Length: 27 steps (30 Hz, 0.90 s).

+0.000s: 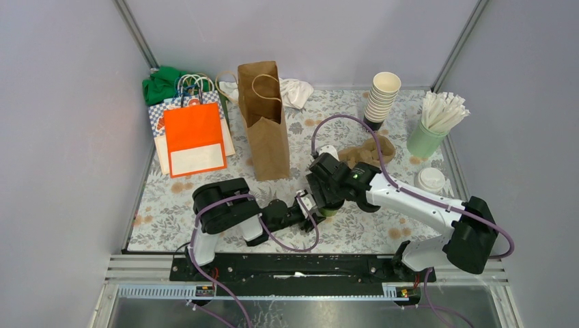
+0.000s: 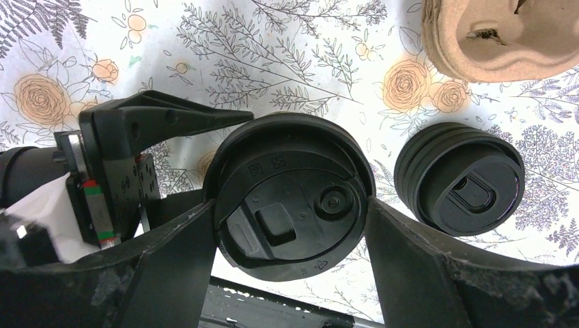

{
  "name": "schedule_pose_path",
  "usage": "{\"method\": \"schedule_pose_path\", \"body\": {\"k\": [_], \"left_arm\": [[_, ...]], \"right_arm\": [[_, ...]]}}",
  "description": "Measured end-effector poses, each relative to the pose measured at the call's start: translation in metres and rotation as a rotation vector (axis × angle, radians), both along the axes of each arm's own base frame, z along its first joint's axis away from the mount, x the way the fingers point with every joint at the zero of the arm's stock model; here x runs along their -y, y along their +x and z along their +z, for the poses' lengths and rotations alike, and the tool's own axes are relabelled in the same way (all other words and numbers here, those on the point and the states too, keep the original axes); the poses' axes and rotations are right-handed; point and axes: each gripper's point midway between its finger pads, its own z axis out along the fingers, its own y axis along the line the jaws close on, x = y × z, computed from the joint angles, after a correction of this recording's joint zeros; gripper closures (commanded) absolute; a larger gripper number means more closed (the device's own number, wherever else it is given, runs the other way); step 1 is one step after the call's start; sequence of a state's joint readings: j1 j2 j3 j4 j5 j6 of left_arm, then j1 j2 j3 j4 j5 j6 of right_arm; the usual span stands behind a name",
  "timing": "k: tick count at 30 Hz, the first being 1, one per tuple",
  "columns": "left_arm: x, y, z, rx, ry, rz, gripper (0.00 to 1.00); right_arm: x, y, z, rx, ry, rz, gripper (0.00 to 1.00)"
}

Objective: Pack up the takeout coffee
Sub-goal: Close the cup lid on the coffee cup.

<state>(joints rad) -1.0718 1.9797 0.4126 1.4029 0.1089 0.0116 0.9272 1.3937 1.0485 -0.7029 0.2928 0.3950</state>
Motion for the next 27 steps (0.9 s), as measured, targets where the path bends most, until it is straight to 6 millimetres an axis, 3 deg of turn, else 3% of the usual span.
{"method": "schedule_pose_path", "body": {"k": [12,13,17,23,27], "left_arm": [[-0.006,0.002,-0.010,-0.033,0.030,0.027,0.36],[-0.006,0.002,-0.010,-0.033,0.030,0.028,0.33],[-0.008,0.004,-0.010,-0.030,0.033,0.043,0.03],[-0.022,0.003,-0.009,-0.033,0.055,0.075,0.01],[-0.025,-0.002,0.013,0.012,-0.002,0.064,0.01]], "right_arm": [[-0.001,0.002,-0.001,0.039,-0.009,-0.030,0.14],[-0.001,0.002,-0.001,0.039,-0.009,-0.030,0.13],[-0.002,0.003,0.002,0.041,-0.009,-0.026,0.13],[-0.010,0.004,0.004,0.041,0.000,-0.010,0.14],[-0.014,0.004,0.004,0.041,0.004,-0.003,0.14]]}}
